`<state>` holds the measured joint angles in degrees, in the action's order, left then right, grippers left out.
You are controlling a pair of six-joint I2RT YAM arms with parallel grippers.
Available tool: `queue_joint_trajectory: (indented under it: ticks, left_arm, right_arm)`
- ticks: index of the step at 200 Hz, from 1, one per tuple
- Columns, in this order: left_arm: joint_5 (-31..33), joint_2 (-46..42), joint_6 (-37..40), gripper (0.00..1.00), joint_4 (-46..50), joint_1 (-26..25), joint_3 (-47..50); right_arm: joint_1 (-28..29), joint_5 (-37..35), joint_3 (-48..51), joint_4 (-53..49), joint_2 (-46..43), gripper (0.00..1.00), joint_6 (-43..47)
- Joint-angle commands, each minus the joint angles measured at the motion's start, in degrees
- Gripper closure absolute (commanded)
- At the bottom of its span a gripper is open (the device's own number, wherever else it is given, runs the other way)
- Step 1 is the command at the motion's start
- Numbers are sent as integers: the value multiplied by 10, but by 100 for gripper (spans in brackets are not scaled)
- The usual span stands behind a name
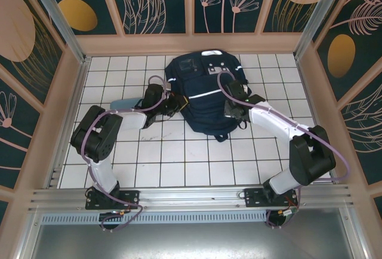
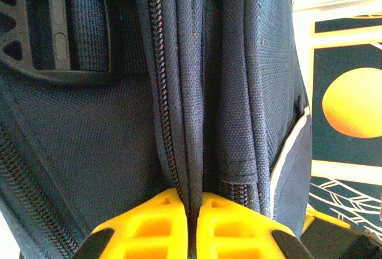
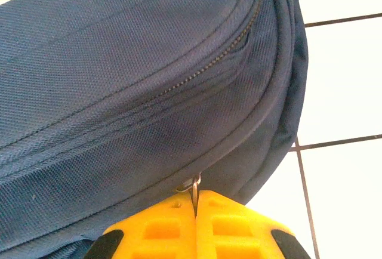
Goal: Pack the student bag
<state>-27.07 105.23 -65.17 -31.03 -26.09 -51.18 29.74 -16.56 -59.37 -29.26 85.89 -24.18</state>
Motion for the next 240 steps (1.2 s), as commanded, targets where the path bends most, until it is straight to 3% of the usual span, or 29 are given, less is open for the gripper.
queue_joint_trajectory:
  ticks: [1,14,48,65,118,203,240]
  left_arm:
    - [75,-43,34,82,38,39,2]
    - [93,-61,43,76,61,48,11]
    - [157,-135,70,47,144,54,35]
    - [158,-167,68,43,161,54,53]
    - [65,-186,-15,42,102,23,109]
    - [104,-140,-137,50,0,-37,105]
    - [118,-119,-176,61,-35,-45,115]
  right_arm:
    - [9,38,-3,36,-33,100,27]
    - [26,76,-9,47,-33,100,30]
    - [77,117,-37,68,-14,100,27]
    - [92,139,-50,83,-2,100,27]
    - [99,154,-51,110,6,100,29]
    - [98,172,-28,124,0,100,21]
    - [98,165,-23,124,-2,100,19]
